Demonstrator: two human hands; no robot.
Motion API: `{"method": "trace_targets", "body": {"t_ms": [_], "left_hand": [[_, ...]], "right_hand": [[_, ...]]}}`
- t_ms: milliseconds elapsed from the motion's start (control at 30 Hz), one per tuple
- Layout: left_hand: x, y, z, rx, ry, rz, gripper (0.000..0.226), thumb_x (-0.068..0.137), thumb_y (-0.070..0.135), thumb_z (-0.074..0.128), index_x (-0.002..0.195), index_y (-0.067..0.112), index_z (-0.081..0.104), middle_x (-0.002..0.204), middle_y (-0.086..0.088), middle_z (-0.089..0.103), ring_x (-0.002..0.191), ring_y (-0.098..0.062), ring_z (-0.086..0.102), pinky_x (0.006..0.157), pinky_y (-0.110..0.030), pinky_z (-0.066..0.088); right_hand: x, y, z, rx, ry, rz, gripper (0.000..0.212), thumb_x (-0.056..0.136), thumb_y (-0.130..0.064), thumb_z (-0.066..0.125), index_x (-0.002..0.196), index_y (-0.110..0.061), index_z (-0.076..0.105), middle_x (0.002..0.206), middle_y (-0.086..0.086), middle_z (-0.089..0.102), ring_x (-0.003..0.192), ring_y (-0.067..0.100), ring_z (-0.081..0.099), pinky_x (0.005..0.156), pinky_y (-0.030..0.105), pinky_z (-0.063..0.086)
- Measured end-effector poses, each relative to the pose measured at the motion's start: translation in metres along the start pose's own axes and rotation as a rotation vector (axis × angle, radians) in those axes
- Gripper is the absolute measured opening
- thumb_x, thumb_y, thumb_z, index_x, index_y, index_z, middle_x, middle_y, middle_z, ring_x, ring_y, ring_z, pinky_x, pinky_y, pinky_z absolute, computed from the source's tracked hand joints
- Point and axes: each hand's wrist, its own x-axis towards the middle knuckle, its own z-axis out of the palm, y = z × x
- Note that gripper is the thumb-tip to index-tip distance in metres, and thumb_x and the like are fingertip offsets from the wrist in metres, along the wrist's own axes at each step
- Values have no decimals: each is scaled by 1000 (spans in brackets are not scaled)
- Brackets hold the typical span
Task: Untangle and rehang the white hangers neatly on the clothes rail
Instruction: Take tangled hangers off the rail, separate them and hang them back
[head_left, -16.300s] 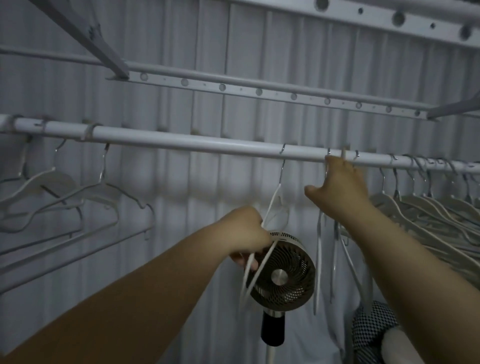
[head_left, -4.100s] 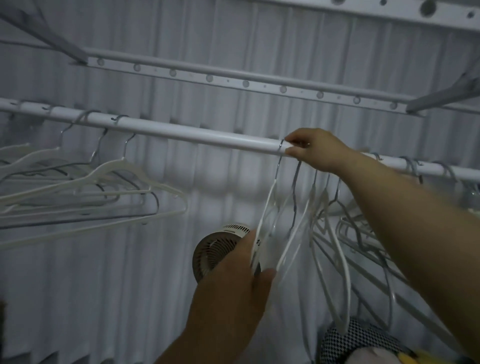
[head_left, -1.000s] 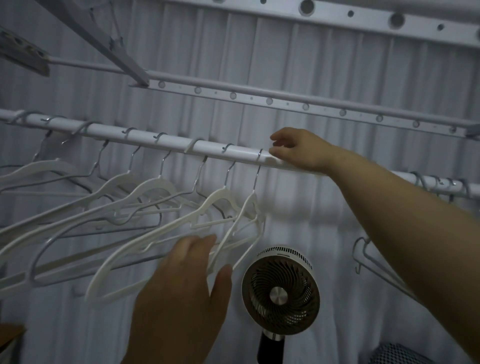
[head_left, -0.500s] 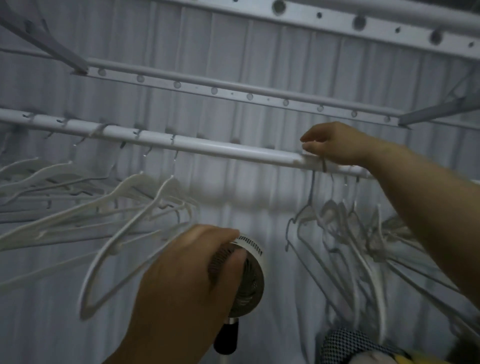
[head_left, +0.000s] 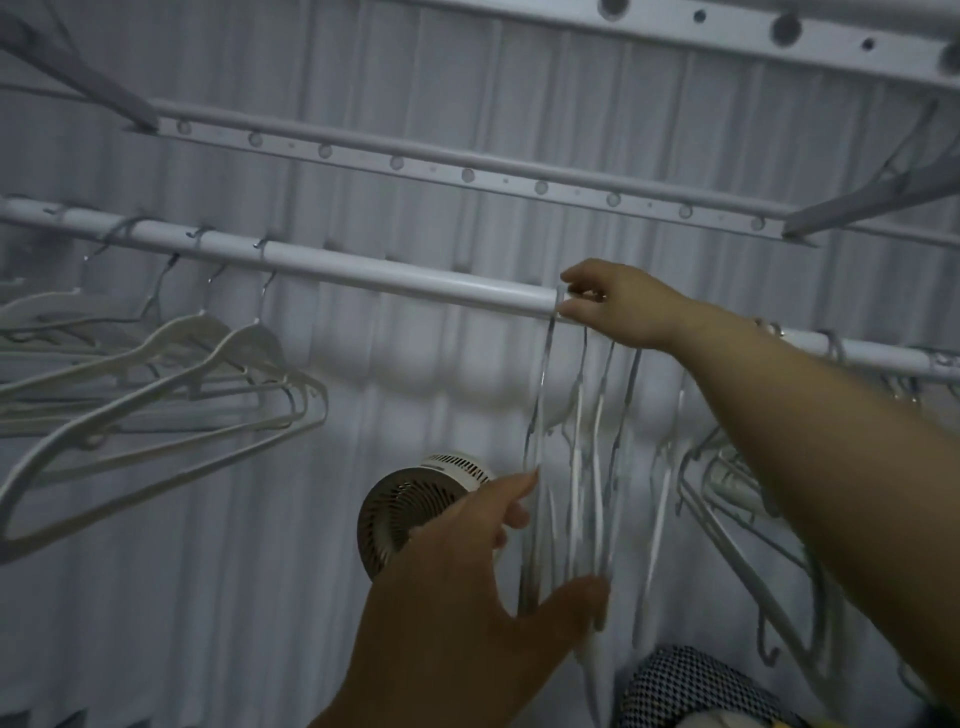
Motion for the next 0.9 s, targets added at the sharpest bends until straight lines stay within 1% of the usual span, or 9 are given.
{"method": "trace_targets", "body": {"t_ms": [133,200,267,333,433,533,600,700,900], "left_hand": [[1,-6,0,-8,-23,-3,23,62,70,40,85,67,33,87,34,58,93,27,43,68,1,39],[4,-11,-3,-20,-5,10,30,57,72,29,83,62,40,100,42,50,89,21,49,71,-1,42],[7,-18,-6,-4,36,1,52,51,73,19,92,58,47,97,29,59,87,10,57,78,-8,46],[9,-25,-12,7,91,-9,61,51,72,19,98,54,51,89,20,67,86,6,61,80,-12,49],[10,-35,-27,-51,128,-14,45,50,70,26,85,57,52,97,31,60,85,5,61,74,-13,50],[10,-43,-41,-115,135,-22,38,51,65,34,75,50,59,90,21,64,79,-5,64,65,-12,50],[9,-48,-51,-120,143,-38,34,49,64,34,71,56,59,88,23,63,81,-3,63,65,-6,48],[7,-57,-66,-69,145,-50,39,48,66,32,83,82,34,85,36,60,76,7,62,69,-7,48],[1,-76,-98,-94,225,-122,43,40,64,36,79,82,35,71,37,62,67,7,63,64,-20,53]], "right_hand": [[6,1,2,20,5,-23,44,93,-24,49,134,-10,43,136,9,50,123,24,48,100,27,35],[9,2,3,36,3,-22,44,92,-24,50,134,-10,44,136,10,50,123,23,48,100,26,35],[13,1,4,55,-5,-22,45,92,-25,51,133,-10,44,136,9,50,123,23,48,97,23,34],[18,-4,6,59,-16,-27,44,92,-26,51,133,-11,44,135,9,51,121,21,49,91,20,32],[27,-16,11,80,-14,-38,43,92,-27,51,132,-12,46,132,8,53,119,21,50,89,20,33],[35,-35,17,77,-30,-54,44,91,-29,51,132,-12,46,132,7,53,120,20,49,89,20,32],[41,-47,20,65,-40,-70,44,91,-29,51,132,-12,46,133,7,52,121,21,49,89,20,31],[50,-66,27,49,-46,-95,44,91,-29,52,131,-12,47,134,8,52,121,22,49,88,19,30],[69,-109,42,31,-74,-157,44,90,-29,53,131,-13,47,132,6,53,119,21,50,89,20,33]]}}
